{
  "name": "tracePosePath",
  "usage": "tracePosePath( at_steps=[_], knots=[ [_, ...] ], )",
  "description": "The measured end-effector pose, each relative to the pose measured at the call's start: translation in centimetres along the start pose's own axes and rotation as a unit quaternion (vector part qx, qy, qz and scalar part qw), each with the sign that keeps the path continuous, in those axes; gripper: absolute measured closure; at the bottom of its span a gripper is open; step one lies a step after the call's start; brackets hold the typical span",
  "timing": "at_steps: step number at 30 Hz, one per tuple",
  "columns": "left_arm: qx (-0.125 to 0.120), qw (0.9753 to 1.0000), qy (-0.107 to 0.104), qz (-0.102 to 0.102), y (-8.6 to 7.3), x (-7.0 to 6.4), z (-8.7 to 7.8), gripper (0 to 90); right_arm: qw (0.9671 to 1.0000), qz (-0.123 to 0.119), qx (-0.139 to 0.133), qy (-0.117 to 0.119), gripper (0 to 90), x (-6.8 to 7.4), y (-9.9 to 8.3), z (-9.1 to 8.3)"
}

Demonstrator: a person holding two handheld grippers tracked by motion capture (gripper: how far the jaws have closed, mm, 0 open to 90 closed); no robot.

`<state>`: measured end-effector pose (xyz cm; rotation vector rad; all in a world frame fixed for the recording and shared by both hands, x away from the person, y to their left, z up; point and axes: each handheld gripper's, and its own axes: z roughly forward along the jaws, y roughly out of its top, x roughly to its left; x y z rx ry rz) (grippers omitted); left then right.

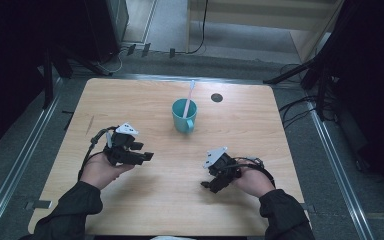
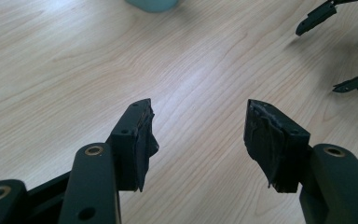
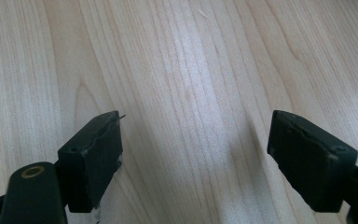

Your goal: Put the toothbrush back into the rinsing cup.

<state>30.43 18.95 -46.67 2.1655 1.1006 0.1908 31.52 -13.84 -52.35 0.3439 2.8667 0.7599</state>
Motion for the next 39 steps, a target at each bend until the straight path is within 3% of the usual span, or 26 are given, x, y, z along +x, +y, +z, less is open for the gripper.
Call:
tracePosePath(
  at_steps=[5,12,39],
  knots=[
    [0.008,0.9999,0.01,0.0,-0.6,0.6,0.0,42.4,1.0,0.0,0.001,0.0,17.8,0.0,0.0,0.0],
    [0.017,0.9996,0.015,-0.017,-1.1,1.6,0.5,42.4,1.0,0.0,0.002,0.001,17.7,0.0,0.0,0.0],
    [0.05,0.9985,0.008,-0.022,-1.4,1.9,1.4,39.8,1.0,-0.002,0.006,0.007,17.3,0.1,-0.1,0.2]
  ],
)
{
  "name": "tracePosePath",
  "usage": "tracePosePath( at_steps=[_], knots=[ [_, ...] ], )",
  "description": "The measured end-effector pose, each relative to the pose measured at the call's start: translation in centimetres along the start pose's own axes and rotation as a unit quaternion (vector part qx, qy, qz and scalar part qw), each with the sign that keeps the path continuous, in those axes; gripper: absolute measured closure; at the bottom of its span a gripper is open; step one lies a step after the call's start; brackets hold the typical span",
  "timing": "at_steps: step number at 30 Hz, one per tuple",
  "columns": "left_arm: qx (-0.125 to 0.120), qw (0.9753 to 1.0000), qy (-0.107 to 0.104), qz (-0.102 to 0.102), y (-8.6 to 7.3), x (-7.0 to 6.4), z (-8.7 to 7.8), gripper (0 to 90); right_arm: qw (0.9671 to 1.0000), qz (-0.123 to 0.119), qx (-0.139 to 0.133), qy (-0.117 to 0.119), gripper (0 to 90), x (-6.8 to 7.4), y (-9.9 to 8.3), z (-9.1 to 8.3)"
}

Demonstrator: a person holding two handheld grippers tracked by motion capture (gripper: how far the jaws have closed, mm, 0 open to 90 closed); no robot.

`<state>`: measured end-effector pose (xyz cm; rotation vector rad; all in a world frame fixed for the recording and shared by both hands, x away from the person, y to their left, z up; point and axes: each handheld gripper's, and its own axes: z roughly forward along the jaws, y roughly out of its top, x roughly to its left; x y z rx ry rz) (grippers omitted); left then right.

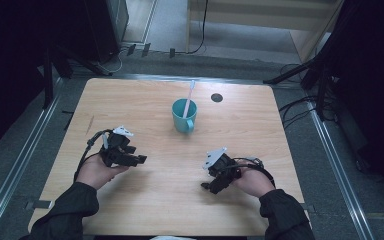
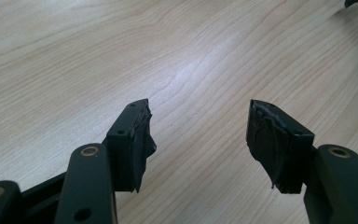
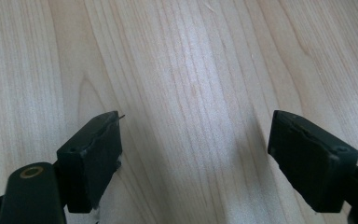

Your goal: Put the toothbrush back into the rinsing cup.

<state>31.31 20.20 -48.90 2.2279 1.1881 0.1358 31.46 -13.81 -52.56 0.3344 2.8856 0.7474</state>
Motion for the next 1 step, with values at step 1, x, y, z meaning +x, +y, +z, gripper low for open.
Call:
tracePosePath(
  at_steps=[1],
  knots=[
    [0.004,1.0,0.002,0.001,-0.01,-0.02,0.15,39.7,1.0,0.001,0.0,0.001,16.9,-0.02,-0.01,0.03]
  ],
)
